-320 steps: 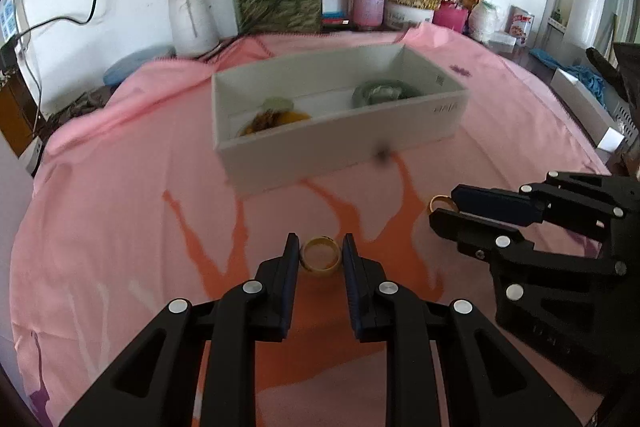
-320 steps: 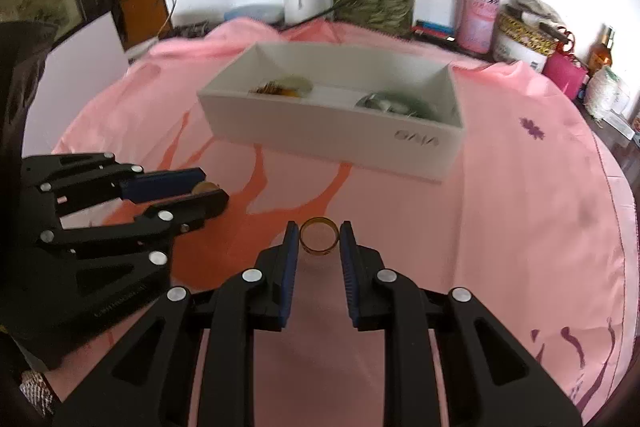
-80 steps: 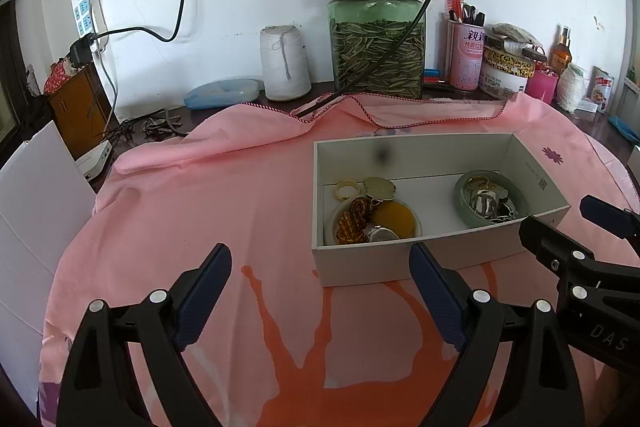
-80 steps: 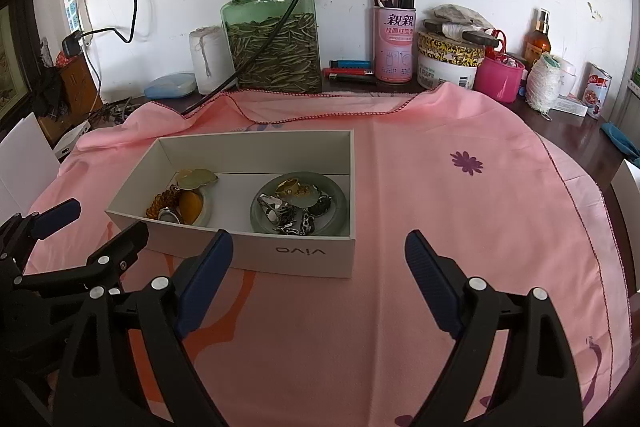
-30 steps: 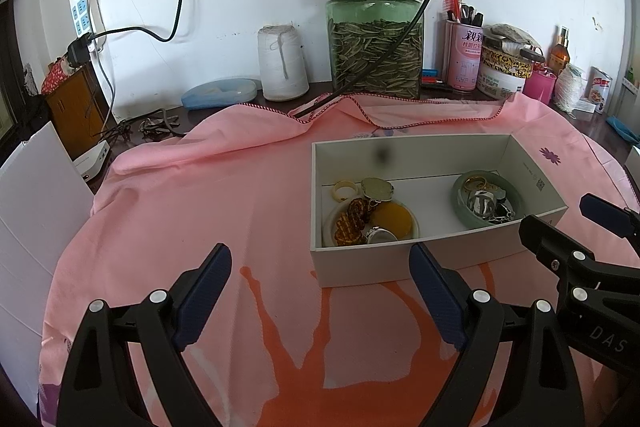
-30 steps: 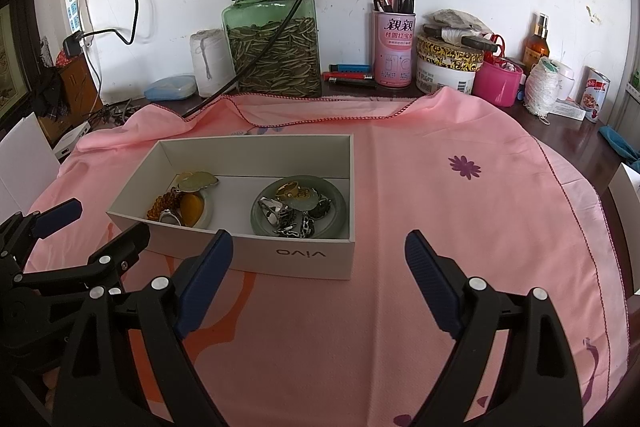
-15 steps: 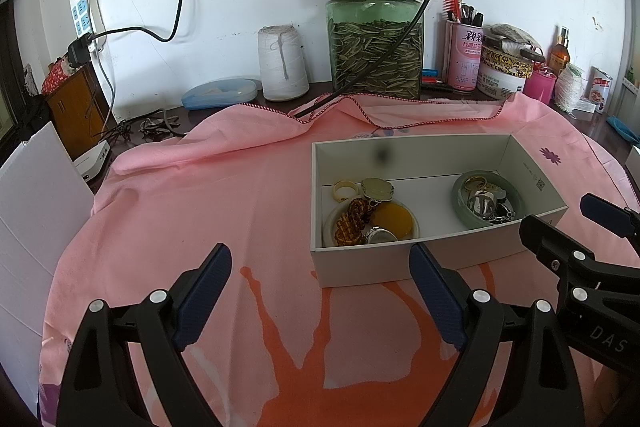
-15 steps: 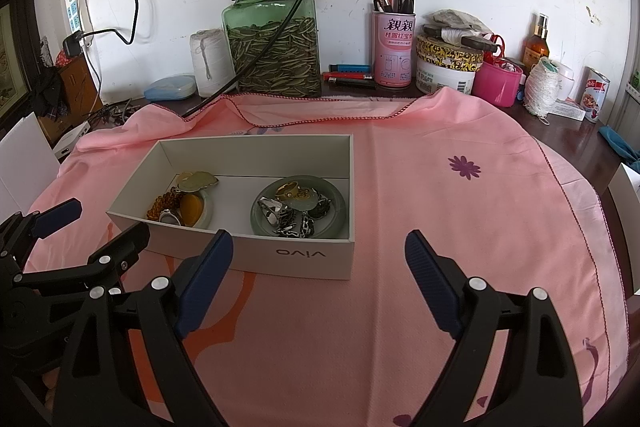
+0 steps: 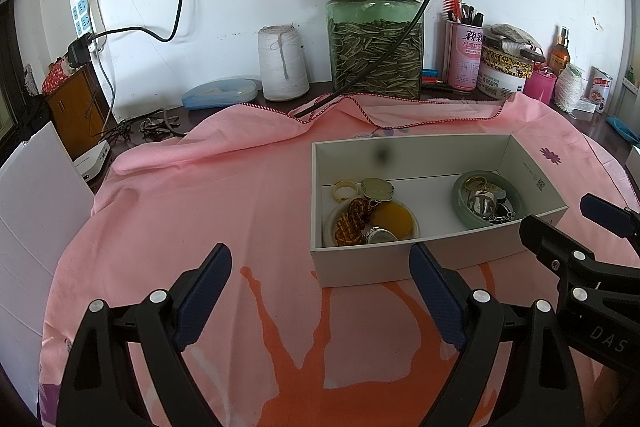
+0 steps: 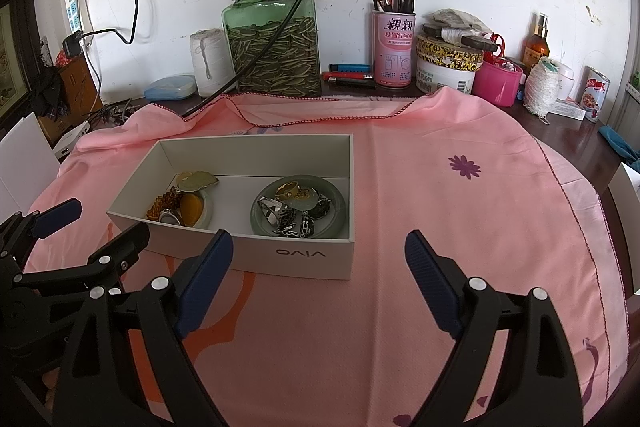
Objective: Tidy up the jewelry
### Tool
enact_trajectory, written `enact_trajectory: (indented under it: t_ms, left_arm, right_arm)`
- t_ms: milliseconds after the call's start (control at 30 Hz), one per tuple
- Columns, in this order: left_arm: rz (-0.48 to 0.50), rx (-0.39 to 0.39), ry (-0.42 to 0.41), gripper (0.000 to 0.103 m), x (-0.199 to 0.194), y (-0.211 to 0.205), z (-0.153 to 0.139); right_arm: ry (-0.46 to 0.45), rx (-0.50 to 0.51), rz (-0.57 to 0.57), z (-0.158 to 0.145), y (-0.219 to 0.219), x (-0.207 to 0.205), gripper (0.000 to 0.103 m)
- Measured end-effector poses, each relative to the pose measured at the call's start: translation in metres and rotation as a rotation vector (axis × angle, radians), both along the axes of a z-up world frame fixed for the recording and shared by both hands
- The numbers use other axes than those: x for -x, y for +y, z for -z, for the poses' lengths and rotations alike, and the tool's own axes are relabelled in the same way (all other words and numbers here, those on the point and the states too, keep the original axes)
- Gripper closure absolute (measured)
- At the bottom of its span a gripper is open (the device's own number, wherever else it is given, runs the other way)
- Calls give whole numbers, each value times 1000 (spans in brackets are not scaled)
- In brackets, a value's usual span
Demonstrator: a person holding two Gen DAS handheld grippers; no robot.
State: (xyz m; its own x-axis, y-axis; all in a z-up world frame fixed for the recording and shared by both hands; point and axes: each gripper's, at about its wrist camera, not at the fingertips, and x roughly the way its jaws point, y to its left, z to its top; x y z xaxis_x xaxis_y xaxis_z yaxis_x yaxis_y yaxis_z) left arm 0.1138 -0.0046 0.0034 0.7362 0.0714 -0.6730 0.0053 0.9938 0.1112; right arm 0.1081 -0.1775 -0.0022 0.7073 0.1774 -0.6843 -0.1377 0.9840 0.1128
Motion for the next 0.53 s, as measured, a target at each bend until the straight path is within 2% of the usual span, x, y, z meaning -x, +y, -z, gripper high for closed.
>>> enact_trajectory:
  t_ms: [533]
  left_arm:
    - [-4, 10, 3, 14, 0, 1, -2]
  right_arm:
    - [0, 0, 0, -1, 0, 0, 19]
